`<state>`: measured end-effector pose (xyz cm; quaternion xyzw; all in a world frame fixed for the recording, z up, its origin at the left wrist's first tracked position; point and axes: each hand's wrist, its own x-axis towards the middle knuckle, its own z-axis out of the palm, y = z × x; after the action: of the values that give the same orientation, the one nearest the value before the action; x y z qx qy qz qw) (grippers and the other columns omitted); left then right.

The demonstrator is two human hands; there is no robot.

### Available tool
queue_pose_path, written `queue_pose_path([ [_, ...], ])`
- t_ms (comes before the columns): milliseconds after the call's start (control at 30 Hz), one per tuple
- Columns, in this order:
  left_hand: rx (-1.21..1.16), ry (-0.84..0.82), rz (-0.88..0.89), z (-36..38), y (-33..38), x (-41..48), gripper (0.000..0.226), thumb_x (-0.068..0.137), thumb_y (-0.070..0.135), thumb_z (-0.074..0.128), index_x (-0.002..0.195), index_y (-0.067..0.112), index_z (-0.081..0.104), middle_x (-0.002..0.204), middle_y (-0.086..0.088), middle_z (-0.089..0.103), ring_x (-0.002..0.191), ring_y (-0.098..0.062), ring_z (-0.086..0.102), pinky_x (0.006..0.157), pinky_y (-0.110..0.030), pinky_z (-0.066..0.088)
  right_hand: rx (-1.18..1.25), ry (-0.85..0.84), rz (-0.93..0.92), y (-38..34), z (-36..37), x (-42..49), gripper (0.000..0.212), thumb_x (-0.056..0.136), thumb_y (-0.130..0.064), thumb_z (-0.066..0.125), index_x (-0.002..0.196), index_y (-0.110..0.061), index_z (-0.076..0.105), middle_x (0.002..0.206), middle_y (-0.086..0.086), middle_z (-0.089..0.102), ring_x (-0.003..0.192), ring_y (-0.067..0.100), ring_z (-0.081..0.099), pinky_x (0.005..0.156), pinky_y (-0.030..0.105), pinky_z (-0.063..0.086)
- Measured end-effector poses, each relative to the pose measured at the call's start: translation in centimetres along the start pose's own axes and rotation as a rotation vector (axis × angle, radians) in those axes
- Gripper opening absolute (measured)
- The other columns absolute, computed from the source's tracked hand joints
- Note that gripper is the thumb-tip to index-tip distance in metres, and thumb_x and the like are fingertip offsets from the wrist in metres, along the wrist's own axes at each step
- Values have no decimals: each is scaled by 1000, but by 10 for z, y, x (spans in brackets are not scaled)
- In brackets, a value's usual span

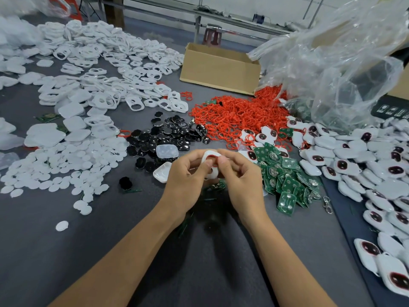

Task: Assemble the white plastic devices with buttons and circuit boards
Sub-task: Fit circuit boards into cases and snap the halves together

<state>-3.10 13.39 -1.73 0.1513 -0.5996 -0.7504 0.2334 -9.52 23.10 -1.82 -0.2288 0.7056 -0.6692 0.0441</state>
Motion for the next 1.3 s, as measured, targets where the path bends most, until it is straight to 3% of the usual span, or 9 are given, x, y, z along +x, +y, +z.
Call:
queue_pose_path([
  [100, -43, 92, 3, -5, 1, 4, 15, 96, 6, 53, 102, 7, 67, 98, -10, 72, 94, -27, 70, 83, -39, 57, 14, 44, -41, 0, -8, 4, 22, 95, 0, 49, 104, -9, 67, 94, 6, 73, 84, 10, 69, 77, 22, 52],
  [333, -252, 98, -52, -13, 7, 7, 20, 99, 8, 47, 94, 6, 66, 90, -8, 70, 77, -23, 69, 62, -28, 58, -369, 74, -156, -2, -26, 8, 55, 73, 25, 35, 88, -13, 72, 81, -7, 70, 73, -14, 60, 66, 1, 39],
  [500, -245, -8, -87, -10, 7, 5, 24, 100, 13, 43, 96, 7, 66, 92, -8, 74, 71, -17, 66, 56, -26, 55, -276, -74, -160, -6, -23, 3, 31, 83, 4, 61, 101, -19, 71, 88, -7, 70, 73, 2, 62, 69, 16, 47],
  [567, -211, -68, -122, -9, 6, 3, 25, 99, 15, 43, 97, 9, 67, 91, -8, 74, 73, -18, 65, 54, -24, 53, -190, -201, -160, -10, -20, 0, 36, 78, -9, 71, 112, -20, 67, 94, -7, 66, 74, 3, 58, 69, 18, 45],
  [733, -258, -142, -152, -8, 7, 3, 30, 100, 12, 39, 94, 10, 69, 86, -10, 74, 63, -17, 64, 53, -26, 53, -196, -296, -233, -11, -16, 0, 50, 72, -4, 79, 118, -15, 64, 121, 2, 62, 114, 15, 57, 91, 38, 50],
  [933, -212, -128, -148, -8, 6, 3, 29, 101, 16, 42, 92, 10, 68, 86, -8, 74, 70, -17, 67, 54, -25, 54, -169, -281, -173, -12, -17, 0, 41, 75, -14, 76, 115, -16, 65, 110, -2, 66, 97, 14, 61, 81, 36, 51],
  [1033, -205, -47, -127, -8, 6, 3, 23, 100, 16, 46, 92, 7, 66, 79, -4, 73, 65, -15, 68, 52, -24, 54, -165, -161, -169, -11, -18, 0, 28, 80, -13, 67, 108, -16, 69, 97, -3, 69, 87, 9, 63, 73, 25, 51],
  [1133, -151, 29, -88, -8, 5, 3, 17, 99, 13, 49, 95, 4, 63, 74, 1, 70, 62, -19, 68, 51, -25, 55, -396, 107, -251, -5, -28, 7, 27, 86, 3, 58, 100, -16, 71, 94, -5, 70, 78, -1, 63, 73, 16, 48],
  [1300, 2, 12, -38, -5, 1, 0, 13, 95, 8, 55, 87, 12, 64, 70, 7, 69, 64, -20, 69, 50, -24, 53, -573, 248, -312, 2, -34, 16, 35, 82, 9, 53, 95, -18, 72, 92, -4, 70, 85, 16, 65, 80, 23, 49],
])
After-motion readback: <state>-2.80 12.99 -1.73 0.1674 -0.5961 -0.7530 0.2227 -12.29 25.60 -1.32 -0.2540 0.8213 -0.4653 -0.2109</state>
